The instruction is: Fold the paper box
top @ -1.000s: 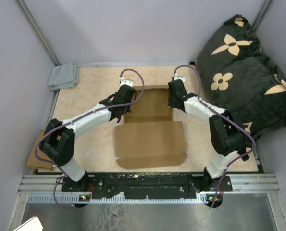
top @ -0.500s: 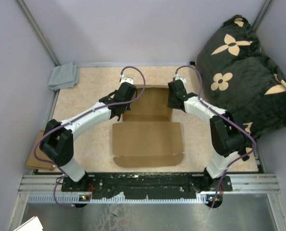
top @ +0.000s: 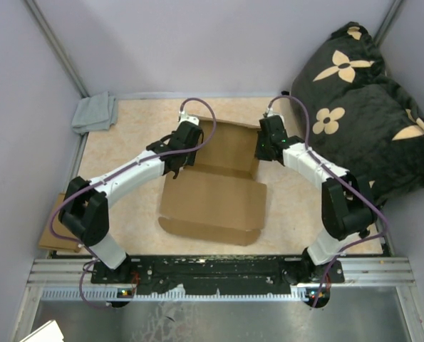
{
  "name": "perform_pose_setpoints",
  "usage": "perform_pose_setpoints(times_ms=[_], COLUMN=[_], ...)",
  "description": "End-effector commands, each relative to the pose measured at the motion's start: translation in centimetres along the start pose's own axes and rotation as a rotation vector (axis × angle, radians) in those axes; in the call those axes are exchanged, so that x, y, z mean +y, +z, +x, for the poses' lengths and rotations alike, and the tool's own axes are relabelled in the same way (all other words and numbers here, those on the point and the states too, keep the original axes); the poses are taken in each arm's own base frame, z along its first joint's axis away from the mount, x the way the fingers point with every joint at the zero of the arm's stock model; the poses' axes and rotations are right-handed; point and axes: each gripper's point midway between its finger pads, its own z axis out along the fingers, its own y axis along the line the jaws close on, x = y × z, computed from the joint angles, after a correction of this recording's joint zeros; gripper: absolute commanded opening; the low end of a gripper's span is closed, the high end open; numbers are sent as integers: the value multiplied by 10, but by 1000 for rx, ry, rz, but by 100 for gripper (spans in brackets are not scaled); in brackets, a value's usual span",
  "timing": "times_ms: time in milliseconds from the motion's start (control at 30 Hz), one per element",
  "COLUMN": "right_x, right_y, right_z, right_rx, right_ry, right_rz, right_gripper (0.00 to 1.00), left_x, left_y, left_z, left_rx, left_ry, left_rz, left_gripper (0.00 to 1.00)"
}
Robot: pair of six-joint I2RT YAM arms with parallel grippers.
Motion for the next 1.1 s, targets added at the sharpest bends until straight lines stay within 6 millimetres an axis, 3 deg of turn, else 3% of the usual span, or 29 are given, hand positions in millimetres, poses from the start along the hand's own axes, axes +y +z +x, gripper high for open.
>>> perform_pose_setpoints(times_ms=[0, 67, 167, 300, 400, 567, 667, 767, 933, 1033, 1067], right_x=[18, 20, 29, 48, 49, 37, 32, 29, 32, 56, 58], right_y=[-16, -13, -15, -21, -28, -39, -33, -31, -31, -27, -21], right_z=[-37, -33, -26, 5, 24, 23, 16, -6, -63, -90, -97], right_rx=[-40, 18, 123, 305, 363, 321, 312, 270, 129, 124, 132], right_ry=[34, 21, 1, -17, -9, -31, -32, -21, 58, 87, 92], right_rz=[-59, -50, -77, -201, -241, -201, -188, -178, -199, -383, -396], right_gripper=[3, 3, 15, 40, 40, 43, 43, 43, 48, 57, 56], left_x=[-3, -1, 5, 15, 26, 38, 46, 50, 50, 45, 41], left_y=[-19, -25, -32, -43, -45, -32, -13, 0, 21, 33, 37], left_z=[-21, -26, -33, -50, -58, -40, -19, -16, -34, -54, -59], left_rx=[-24, -18, -13, -27, -40, 15, 77, 101, 106, 88, 83], left_ry=[-16, -21, -37, -78, -81, -94, -127, -147, -209, -260, -267], left_rz=[52, 61, 75, 97, 64, 33, 45, 49, 94, 158, 182], left_gripper=[52, 53, 53, 52, 51, 51, 51, 51, 52, 52, 53])
